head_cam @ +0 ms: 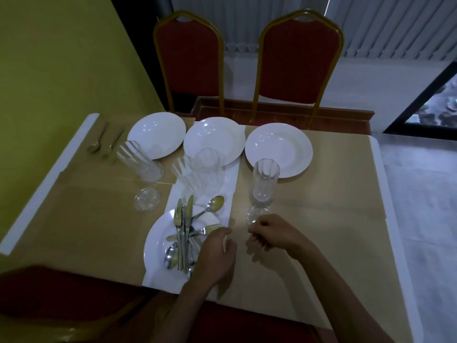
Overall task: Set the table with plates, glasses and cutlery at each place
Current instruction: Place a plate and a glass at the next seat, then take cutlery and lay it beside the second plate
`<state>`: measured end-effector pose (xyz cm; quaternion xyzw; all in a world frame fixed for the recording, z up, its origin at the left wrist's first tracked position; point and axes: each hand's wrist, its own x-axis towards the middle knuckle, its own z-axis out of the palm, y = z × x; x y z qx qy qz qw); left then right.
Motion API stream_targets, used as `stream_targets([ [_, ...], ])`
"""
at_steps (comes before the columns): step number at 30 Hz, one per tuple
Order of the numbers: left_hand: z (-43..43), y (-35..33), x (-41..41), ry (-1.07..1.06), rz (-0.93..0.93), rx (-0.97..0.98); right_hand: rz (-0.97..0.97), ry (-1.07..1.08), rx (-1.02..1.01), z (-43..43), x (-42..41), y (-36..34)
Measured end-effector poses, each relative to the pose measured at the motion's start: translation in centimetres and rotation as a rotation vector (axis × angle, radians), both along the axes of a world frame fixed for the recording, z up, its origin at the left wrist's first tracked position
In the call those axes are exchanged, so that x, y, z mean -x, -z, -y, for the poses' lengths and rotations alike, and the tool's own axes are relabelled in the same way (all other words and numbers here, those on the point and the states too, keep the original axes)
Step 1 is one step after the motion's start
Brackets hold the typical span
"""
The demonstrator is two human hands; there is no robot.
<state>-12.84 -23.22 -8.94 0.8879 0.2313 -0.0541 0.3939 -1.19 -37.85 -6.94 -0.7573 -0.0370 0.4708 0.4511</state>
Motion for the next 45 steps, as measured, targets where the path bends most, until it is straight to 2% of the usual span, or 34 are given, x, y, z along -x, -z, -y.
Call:
stream_targets([
  [4,-4.5,-0.3,1.7,-0.102,0.023,0.028,0.025,-0.033,0.020,-4.0,2.3,0.5],
  [13,-14.3,0.7,6.1,-0.242,-0.114,0.064,0.185,-0.217,0.099,-12.0,5.9,1.4],
  [18,-16.2,1.4,7.4,-0.210,-0.102,0.056,0.520,-0.107,0.148,-15.3,6.2,2.5],
  [21,-16.6,1.7,7.5,-0.177,-0.101,0.073,0.640,-0.116,0.230,-17.2,5.5,2.4],
  [26,-16.3,1.6,6.9,-0.098,-0.097,0.077,0.682,-0.363,0.484,-18.4,4.6,3.1],
  [31,-16.1,1.9,6.5,-0.032,-0.102,0.067,0.764,-0.523,0.714,-17.8,4.8,3.4],
  [39,-15.6,2.9,6.2,-0.051,-0.186,0.065,0.745,-0.604,0.707,-16.6,4.6,4.4],
  [44,-15.6,3.6,5.0,-0.140,-0.252,-0.003,0.678,-0.601,0.658,-16.2,5.2,3.7],
  [45,-14.1,3.2,3.7,-0.096,-0.228,-0.007,0.668,-0.542,0.667,-14.1,4.9,3.5],
])
